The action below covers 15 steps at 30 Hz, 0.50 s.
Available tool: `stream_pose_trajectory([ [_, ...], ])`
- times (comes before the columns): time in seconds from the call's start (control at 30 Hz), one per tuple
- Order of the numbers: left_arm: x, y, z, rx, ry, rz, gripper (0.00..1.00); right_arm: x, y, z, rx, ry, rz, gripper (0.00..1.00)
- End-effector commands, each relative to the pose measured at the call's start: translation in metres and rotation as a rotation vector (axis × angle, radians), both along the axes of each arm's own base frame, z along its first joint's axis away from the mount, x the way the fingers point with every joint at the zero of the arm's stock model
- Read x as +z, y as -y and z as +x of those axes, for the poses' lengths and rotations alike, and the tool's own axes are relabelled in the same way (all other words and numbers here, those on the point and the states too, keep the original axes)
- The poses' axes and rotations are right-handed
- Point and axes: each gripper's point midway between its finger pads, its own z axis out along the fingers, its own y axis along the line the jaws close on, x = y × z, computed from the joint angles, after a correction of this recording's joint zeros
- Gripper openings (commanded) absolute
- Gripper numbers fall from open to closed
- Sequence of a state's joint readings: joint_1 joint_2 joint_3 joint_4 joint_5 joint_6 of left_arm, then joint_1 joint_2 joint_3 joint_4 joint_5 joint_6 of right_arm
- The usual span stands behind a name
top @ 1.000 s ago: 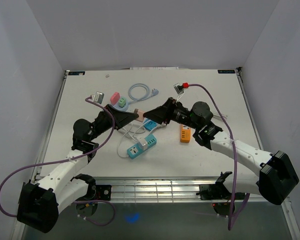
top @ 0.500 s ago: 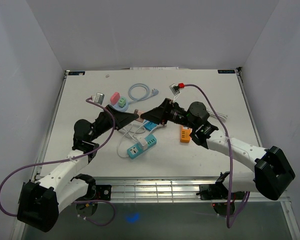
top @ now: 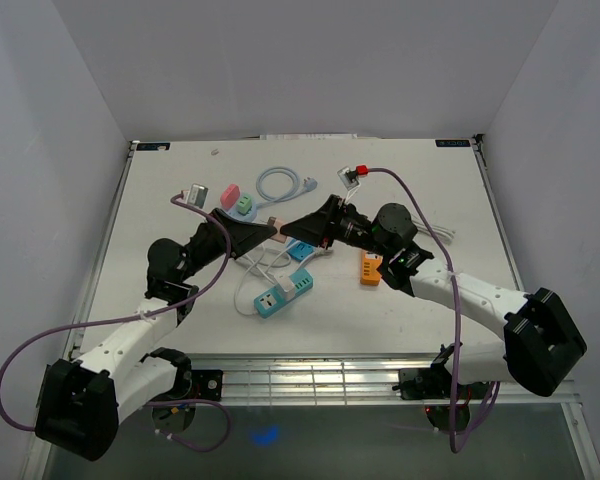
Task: Insert the plug
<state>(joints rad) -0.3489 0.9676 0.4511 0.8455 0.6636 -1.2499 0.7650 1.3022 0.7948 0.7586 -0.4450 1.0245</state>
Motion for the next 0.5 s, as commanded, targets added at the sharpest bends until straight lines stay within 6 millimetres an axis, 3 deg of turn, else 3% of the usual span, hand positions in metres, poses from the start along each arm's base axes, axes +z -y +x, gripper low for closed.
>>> stream_pose_trajectory([
  [0.0, -0.008, 0.003, 0.001, -0.013, -0.002, 0.031, 0.11, 0.024, -0.002, -0.014, 0.050, 0.070, 0.059, 0.09],
  [0.07, -0.009, 0.005, 0.003, -0.017, 0.013, 0.076, 0.26, 0.025, 0.001, -0.014, 0.034, 0.079, 0.055, 0.08],
  [0.1, -0.019, 0.006, 0.006, -0.015, -0.032, 0.108, 0.43, 0.023, 0.001, -0.013, 0.029, 0.073, 0.046, 0.08],
  [0.23, -0.029, 0.001, 0.010, 0.041, -0.050, 0.179, 0.71, 0.022, 0.006, -0.013, 0.005, 0.080, 0.023, 0.08],
  [0.33, -0.036, -0.005, 0.014, 0.089, -0.058, 0.233, 0.83, 0.014, 0.008, -0.008, -0.030, 0.073, -0.030, 0.08],
  [0.47, -0.040, -0.016, 0.020, 0.167, -0.082, 0.313, 0.86, 0.008, 0.011, 0.000, -0.077, 0.072, -0.102, 0.08],
])
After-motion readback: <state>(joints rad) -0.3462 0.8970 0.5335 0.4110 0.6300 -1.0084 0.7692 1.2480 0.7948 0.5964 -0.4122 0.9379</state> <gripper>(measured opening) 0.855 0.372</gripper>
